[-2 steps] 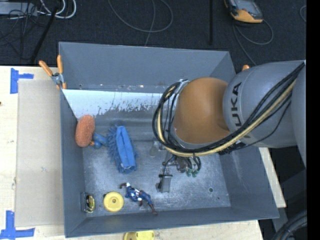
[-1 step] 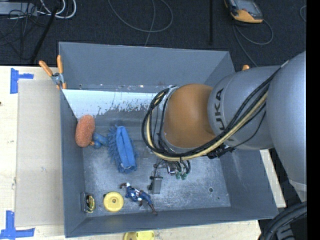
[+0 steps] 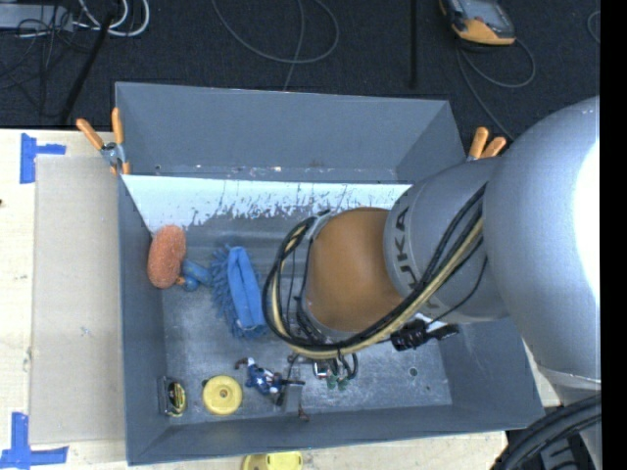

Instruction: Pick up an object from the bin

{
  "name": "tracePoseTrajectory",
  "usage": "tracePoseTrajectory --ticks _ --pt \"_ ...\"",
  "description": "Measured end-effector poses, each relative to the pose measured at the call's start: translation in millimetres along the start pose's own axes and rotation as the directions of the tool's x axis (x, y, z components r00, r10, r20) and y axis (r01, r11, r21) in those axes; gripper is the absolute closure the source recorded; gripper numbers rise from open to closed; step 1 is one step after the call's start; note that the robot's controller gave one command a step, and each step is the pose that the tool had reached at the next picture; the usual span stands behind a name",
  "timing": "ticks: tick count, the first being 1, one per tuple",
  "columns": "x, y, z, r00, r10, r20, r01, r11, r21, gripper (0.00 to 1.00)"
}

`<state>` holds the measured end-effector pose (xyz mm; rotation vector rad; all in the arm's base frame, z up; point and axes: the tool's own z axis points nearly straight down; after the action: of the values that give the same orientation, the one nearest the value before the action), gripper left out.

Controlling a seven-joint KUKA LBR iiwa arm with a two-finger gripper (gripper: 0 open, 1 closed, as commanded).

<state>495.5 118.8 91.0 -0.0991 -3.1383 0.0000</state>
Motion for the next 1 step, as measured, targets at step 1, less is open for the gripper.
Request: tracePoseTrajectory --ticks 1 --pt "3.2 15.8 20.6 0.899 -0.438 0.0 0.438 0.899 0.001 1.0"
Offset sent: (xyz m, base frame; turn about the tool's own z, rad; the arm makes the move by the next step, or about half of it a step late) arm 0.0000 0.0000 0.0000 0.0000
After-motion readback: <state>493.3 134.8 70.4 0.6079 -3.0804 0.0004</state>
